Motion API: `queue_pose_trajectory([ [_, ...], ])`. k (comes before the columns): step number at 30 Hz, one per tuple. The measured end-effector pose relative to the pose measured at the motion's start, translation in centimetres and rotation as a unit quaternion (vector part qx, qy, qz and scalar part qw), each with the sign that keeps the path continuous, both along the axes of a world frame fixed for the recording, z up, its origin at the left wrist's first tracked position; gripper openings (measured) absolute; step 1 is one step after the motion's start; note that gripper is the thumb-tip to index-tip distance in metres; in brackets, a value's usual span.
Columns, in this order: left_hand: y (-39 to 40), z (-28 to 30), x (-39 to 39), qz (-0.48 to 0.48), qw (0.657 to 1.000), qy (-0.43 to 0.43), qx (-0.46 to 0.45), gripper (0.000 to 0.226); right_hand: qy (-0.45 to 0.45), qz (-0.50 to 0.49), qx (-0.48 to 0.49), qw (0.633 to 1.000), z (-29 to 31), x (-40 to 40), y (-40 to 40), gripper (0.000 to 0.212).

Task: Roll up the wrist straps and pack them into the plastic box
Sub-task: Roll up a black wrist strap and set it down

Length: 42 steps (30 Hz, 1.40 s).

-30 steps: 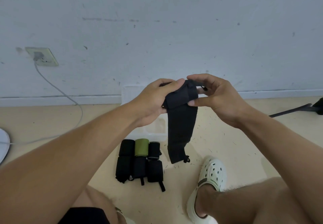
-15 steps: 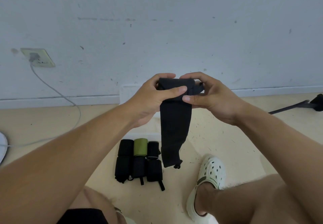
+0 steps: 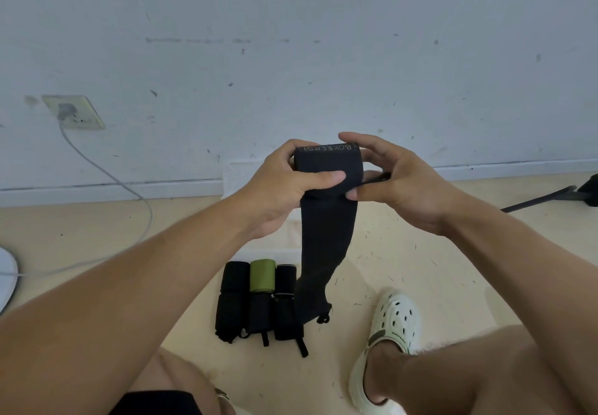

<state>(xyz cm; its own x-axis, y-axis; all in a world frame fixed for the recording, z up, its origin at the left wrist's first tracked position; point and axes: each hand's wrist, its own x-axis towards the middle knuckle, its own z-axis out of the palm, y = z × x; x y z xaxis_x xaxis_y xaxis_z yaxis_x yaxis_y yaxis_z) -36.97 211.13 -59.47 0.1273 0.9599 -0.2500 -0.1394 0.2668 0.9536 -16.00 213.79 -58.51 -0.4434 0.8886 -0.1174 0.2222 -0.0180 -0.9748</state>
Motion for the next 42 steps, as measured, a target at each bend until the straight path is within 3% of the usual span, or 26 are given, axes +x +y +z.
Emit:
queue_pose_trajectory([
  [10,-0.1,-1.4,0.0,-0.005,0.995,0.073,0.060,0.068,-0.062,0.047,-0.016,0.997,0.2,-0.6,-0.9,0.079],
  [14,-0.4,-1.2,0.2,0.000,0.991,0.112,0.079,0.078,-0.052,0.043,0.009,0.998,0.1,-0.5,-0.8,0.056],
  [16,-0.5,-0.9,0.4,0.017,0.990,0.117,0.078,0.071,-0.037,0.033,0.021,0.999,0.0,-0.5,-0.7,0.046],
  [19,-0.4,-0.3,0.4,0.004,0.992,0.118,0.046,0.073,-0.020,0.011,0.037,0.999,0.0,-0.7,-0.4,0.045],
  [21,-0.6,0.4,0.4,-0.037,0.994,0.102,0.018,0.080,-0.012,0.003,0.060,0.998,0.2,-0.8,-0.3,0.047],
  [26,-1.1,0.9,0.4,-0.081,0.995,0.051,-0.040,0.071,0.014,-0.015,0.111,0.994,0.6,-1.2,-0.6,0.051],
  [31,-0.7,0.5,0.1,-0.062,0.997,0.007,-0.042,0.046,0.022,-0.017,0.084,0.996,0.4,-1.1,-0.5,0.051],
  [35,-0.3,0.2,-0.4,-0.023,0.999,-0.021,-0.030,0.062,0.054,-0.002,0.029,0.998,0.9,-0.8,-0.6,0.052],
  [39,0.0,0.2,-0.6,-0.020,0.999,-0.037,-0.018,0.051,0.039,0.000,-0.016,0.999,0.7,-0.4,-0.5,0.069],
  [42,0.0,0.2,-0.5,-0.032,0.998,-0.046,-0.014,0.054,0.001,0.057,-0.038,0.998,1.0,-0.4,-0.9,0.061],
])
